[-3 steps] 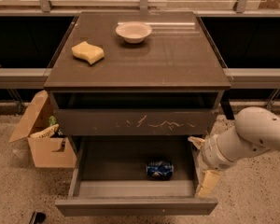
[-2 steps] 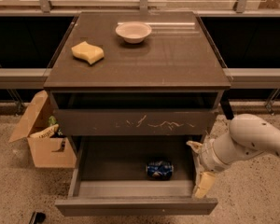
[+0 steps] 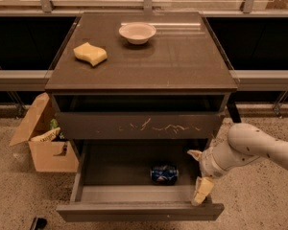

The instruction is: Pick pepsi can from middle drawer and place on counter

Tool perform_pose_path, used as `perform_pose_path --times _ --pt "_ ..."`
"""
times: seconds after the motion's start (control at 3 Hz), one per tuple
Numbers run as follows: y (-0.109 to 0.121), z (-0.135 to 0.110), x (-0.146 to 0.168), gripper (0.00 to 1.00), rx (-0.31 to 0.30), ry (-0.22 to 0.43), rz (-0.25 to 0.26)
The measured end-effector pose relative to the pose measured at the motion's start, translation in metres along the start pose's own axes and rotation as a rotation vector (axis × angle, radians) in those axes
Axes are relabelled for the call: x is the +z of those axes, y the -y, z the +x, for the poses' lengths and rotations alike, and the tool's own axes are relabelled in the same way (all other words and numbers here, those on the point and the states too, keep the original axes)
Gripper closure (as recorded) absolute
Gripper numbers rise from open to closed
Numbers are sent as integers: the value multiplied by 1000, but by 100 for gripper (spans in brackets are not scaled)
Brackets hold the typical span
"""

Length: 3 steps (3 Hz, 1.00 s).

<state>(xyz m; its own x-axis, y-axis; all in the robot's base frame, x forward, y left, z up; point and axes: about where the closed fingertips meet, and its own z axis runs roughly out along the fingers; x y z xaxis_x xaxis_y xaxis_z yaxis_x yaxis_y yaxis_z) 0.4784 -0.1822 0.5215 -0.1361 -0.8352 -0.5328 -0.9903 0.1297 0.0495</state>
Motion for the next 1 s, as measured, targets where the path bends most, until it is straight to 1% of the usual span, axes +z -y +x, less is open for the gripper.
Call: perform_pose_path --times 0.33,0.67,1.0 --pt "0 0 1 0 0 1 0" --pt "21 2 12 0 -3 56 52" --pt "49 3 26 0 0 146 115"
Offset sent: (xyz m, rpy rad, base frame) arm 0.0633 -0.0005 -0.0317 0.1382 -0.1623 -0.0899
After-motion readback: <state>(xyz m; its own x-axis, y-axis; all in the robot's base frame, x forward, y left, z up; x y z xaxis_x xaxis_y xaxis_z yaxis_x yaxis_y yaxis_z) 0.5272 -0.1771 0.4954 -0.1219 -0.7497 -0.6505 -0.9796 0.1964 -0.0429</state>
